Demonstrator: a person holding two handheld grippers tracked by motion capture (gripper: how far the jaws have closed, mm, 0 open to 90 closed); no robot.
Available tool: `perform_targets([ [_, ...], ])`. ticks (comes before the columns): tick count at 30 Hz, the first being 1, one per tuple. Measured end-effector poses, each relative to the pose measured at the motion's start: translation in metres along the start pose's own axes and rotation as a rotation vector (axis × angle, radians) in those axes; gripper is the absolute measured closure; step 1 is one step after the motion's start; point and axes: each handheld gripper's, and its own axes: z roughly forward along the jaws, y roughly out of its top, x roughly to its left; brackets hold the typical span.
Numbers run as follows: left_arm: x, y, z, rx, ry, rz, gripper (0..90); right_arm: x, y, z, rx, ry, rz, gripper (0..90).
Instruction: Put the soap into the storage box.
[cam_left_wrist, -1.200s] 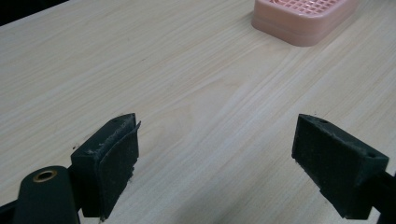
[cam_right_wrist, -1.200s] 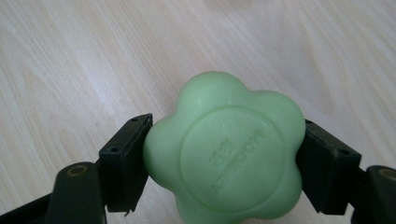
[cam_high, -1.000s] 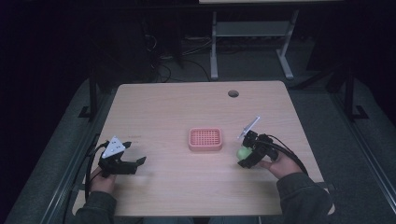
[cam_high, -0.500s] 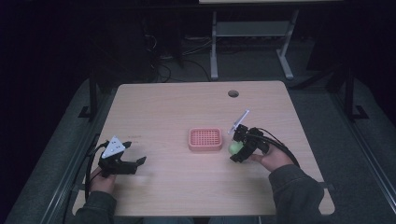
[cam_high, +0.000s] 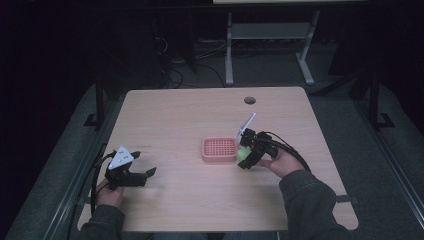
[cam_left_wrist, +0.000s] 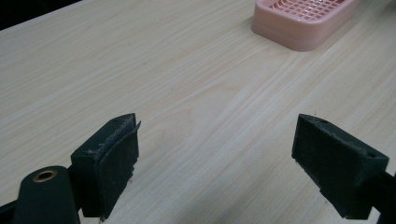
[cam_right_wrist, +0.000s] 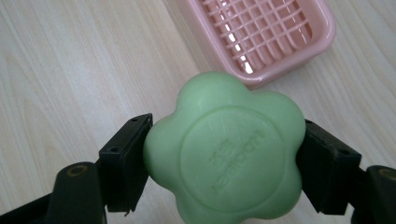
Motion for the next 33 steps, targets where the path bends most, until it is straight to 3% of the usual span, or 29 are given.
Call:
perform_targets([
  [33,0.001,0.0,-0.001,-0.007,-0.003,-0.006,14.4,-0.004,0.053,0.012,0.02,0.014,-0.064,26.1],
])
